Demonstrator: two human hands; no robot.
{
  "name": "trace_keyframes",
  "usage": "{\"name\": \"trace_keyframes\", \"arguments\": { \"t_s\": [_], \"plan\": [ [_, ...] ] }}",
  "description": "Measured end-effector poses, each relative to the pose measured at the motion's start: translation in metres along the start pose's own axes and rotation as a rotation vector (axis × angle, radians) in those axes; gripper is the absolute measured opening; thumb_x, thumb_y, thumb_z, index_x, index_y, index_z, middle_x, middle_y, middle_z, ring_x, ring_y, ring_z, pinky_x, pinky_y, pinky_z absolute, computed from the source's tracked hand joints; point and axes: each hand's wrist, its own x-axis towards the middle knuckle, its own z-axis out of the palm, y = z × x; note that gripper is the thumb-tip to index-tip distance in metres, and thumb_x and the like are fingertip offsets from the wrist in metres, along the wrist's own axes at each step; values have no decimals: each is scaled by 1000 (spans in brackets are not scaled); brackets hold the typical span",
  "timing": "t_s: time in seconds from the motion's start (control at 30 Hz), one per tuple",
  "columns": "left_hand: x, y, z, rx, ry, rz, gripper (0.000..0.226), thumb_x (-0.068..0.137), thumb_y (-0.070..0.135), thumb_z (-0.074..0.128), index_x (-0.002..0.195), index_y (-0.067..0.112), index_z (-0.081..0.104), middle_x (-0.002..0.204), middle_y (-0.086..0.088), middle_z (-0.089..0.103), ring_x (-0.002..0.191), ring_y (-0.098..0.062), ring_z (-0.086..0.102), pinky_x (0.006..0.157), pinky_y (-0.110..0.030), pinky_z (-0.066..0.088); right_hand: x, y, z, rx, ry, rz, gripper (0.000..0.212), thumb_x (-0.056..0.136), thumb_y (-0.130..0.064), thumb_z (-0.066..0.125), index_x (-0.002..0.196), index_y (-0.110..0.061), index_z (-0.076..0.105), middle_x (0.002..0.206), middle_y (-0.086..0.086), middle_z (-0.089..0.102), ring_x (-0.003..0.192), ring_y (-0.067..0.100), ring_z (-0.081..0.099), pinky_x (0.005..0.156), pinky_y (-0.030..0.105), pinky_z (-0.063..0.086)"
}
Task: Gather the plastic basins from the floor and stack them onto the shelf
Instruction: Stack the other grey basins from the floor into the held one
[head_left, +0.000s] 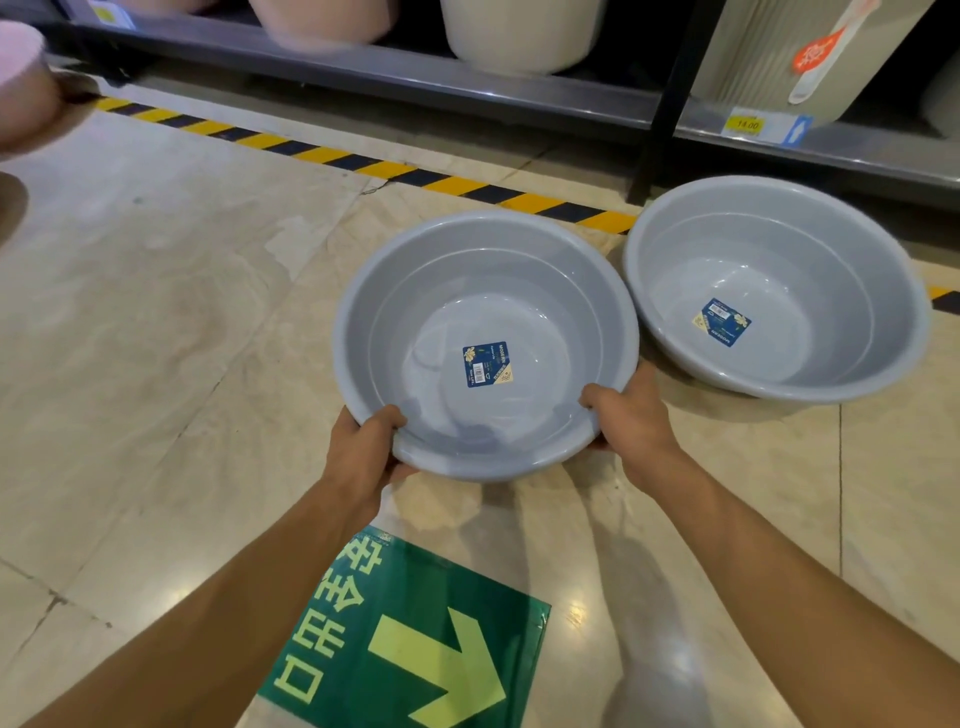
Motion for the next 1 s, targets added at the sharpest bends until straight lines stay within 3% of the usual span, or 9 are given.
{"name": "trace_keyframes", "arguments": {
  "t_s": [0.13, 0.33, 0.43, 0.53, 0.63, 0.73, 0.8, 1.0],
  "plan": [
    [-3, 6, 1, -25, 21, 25, 42, 91, 0, 57, 130, 15, 58, 115, -16, 69, 87, -31, 67, 64, -39, 63, -4, -6, 0, -16, 0, -26, 61, 73, -20, 62, 131, -20, 47, 118, 6, 66, 106, 32, 66, 88, 59, 60],
    [-11, 50, 5, -67, 67, 166, 32, 88, 2, 59, 115, 18, 64, 94, -4, 72, 71, -22, 68, 43, -26, 57, -13, -52, -8, -6, -7, -149, 60, 64, -28, 63, 122, -21, 48, 114, -1, 63, 111, 31, 65, 92, 56, 59],
    [-19, 84, 19, -97, 92, 260, 27, 83, 4, 60, 99, 25, 65, 84, 2, 76, 61, -15, 73, 42, -25, 56, -17, -89, -23, -11, 7, -205, 58, 64, -30, 63, 119, -20, 49, 113, 4, 65, 107, 34, 67, 89, 56, 60],
    [-30, 122, 46, -107, 8, 354, 24, 83, 4, 58, 99, 20, 65, 66, 9, 76, 51, -8, 72, 43, -26, 57, -20, -125, -52, 38, 54, -271, 55, 70, -24, 65, 122, -19, 50, 118, 10, 66, 104, 34, 69, 85, 55, 62],
    [-42, 152, 90, -74, -132, 400, 31, 84, 7, 58, 112, 17, 68, 77, 5, 78, 63, -13, 74, 48, -30, 60, -21, -150, -96, 121, 111, -318, 49, 82, -11, 66, 128, -13, 51, 120, 14, 65, 94, 29, 72, 66, 44, 66],
    [-54, 162, 145, -55, -207, 399, 34, 88, 8, 58, 120, 19, 64, 101, -4, 74, 83, -22, 71, 48, -30, 60, -24, -157, -145, 150, 160, -304, 51, 89, -5, 63, 138, -11, 49, 124, 14, 65, 96, 28, 71, 65, 40, 66],
    [-61, 159, 183, -38, -261, 385, 35, 89, 7, 58, 122, 19, 62, 106, -5, 71, 88, -23, 69, 47, -29, 59, -27, -151, -176, 169, 206, -291, 51, 91, -3, 62, 140, -10, 49, 123, 13, 64, 99, 27, 68, 61, 34, 64],
    [-70, 136, 261, 96, -387, 314, 38, 88, 12, 62, 125, 19, 61, 109, -5, 69, 97, -25, 69, 51, -31, 62, -27, -112, -240, 232, 332, -218, 56, 93, -1, 59, 146, -15, 46, 133, 14, 60, 116, 31, 63, 82, 46, 63]
  ]
}}
